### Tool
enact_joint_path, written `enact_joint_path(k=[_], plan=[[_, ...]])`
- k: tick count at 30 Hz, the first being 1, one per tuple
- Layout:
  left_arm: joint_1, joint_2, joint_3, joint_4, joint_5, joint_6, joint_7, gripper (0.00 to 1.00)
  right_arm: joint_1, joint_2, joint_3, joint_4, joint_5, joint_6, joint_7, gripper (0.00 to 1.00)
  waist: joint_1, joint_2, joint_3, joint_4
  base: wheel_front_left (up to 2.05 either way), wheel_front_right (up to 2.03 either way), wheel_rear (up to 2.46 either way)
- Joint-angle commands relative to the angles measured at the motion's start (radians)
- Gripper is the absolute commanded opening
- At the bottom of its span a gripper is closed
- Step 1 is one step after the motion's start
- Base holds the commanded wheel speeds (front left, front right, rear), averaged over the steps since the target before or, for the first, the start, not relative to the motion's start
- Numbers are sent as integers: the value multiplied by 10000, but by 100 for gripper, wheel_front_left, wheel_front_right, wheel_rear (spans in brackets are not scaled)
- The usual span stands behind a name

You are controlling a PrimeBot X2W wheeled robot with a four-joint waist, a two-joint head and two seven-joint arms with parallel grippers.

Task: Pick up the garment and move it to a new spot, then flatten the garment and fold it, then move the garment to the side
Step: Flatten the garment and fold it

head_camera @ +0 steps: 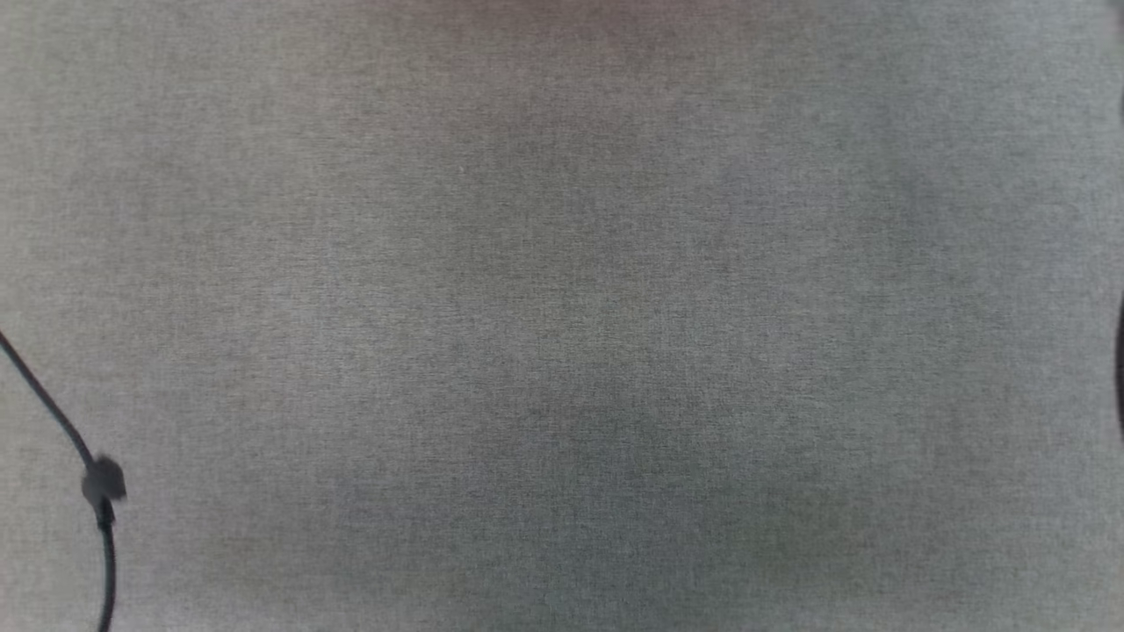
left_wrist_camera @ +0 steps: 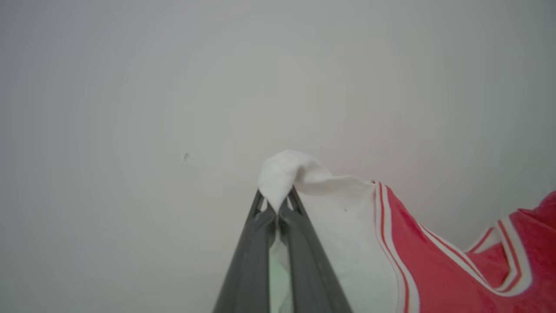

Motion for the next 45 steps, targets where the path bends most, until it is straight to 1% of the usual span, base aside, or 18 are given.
enact_joint_path(k=[1, 5, 7, 10, 14, 16, 20, 24, 25, 27, 32, 34, 41, 45], plan=[[314, -29, -82, 187, -34, -118, 24, 0, 277, 37, 97, 240, 78, -6, 126, 0, 0, 0, -52, 54, 0, 0, 0], [1108, -229, -213, 664, -336, -420, 620, 0, 872, 318, 392, 518, 486, -4, 624, 0, 0, 0, -259, 155, 0, 0, 0], [1515, -264, -290, 837, -414, -515, 1126, 0, 1186, 366, 527, 521, 895, -4, 943, 0, 0, 0, -393, 202, 0, 0, 0], [2212, -392, -320, 959, -801, -616, 1985, 0, 1742, 330, 993, 246, 1416, -4, 1372, 0, 0, 0, -630, 245, 0, 0, 0], [3114, -438, -431, 779, -1213, -666, 3003, 0, 2647, 96, 1657, -382, 2291, -4, 1974, 0, 0, 0, -972, 336, 0, 0, 0], [3673, -413, -510, 474, -1477, -669, 3521, 0, 3107, -138, 2082, -876, 2749, -4, 2267, 0, 0, 0, -1139, 379, 0, 0, 0], [4672, -79, -590, -346, -2070, -674, 4354, 0, 4048, -735, 2820, -2060, 3827, -4, 2854, 0, 0, 0, -1376, 451, 0, 0, 0], [5577, 214, -584, -1090, -2496, -675, 4811, 0, 4865, -1473, 3381, -3154, 4760, -4, 3350, 0, 0, 0, -1577, 512, 0, 0, 0], [5789, 307, -561, -1270, -2618, -675, 4861, 0, 5031, -1651, 3446, -3393, 4926, -4, 3393, 0, 0, 0, -1612, 522, 0, 0, 0], [5965, 397, -463, -1442, -2753, -669, 4824, 0, 5211, -1781, 3499, -3611, 5099, -4, 3438, 0, 0, 0, -1645, 523, 0, 0, 0], [7041, 773, -378, -2475, -2877, -205, 4477, 0, 6071, -2283, 3377, -4425, 5588, -4, 3195, 0, 0, 0, -1738, 508, 0, 0, 0], [7455, 940, -281, -3021, -2922, 33, 4132, 0, 6407, -2434, 3242, -4655, 5558, -4, 2988, 0, 0, 0, -1753, 497, 0, 0, 0], [9124, 1487, 72, -5101, -3158, 901, 2968, 0, 7659, -2510, 2538, -5180, 5416, -4, 2518, 0, 0, 0, -1836, 477, 0, 0, 0], [9993, 1699, 221, -6178, -3294, 1285, 2423, 0, 8311, -2442, 2097, -5484, 5140, -4, 2358, 0, 0, 0, -1918, 480, 0, 0, 0]])
